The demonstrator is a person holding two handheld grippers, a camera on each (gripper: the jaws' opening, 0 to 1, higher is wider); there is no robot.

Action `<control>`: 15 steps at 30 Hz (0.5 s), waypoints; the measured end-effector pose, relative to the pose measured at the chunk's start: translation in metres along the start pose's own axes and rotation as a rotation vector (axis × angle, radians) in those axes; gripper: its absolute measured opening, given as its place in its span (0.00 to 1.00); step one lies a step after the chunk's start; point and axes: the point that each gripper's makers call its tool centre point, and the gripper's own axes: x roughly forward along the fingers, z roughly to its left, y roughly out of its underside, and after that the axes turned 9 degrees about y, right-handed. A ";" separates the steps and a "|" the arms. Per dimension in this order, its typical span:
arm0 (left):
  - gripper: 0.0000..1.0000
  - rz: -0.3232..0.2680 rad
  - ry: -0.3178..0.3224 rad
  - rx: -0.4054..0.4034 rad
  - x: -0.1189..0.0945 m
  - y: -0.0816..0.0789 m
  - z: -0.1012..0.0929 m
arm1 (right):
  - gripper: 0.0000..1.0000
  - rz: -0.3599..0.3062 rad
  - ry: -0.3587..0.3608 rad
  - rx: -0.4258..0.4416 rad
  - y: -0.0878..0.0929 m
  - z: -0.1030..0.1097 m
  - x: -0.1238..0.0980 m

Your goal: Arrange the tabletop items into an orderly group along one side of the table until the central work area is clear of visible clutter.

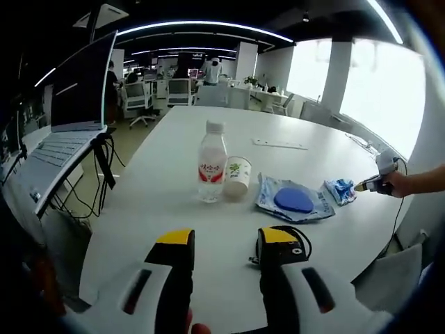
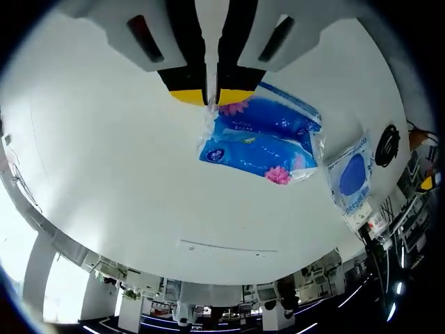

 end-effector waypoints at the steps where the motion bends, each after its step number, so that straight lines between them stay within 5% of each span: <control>1: 0.35 0.001 0.002 0.000 -0.001 0.001 0.000 | 0.03 0.001 -0.005 -0.004 0.002 0.002 -0.001; 15: 0.35 -0.006 0.003 -0.013 -0.012 0.005 0.002 | 0.05 0.035 -0.040 0.019 0.016 0.014 0.000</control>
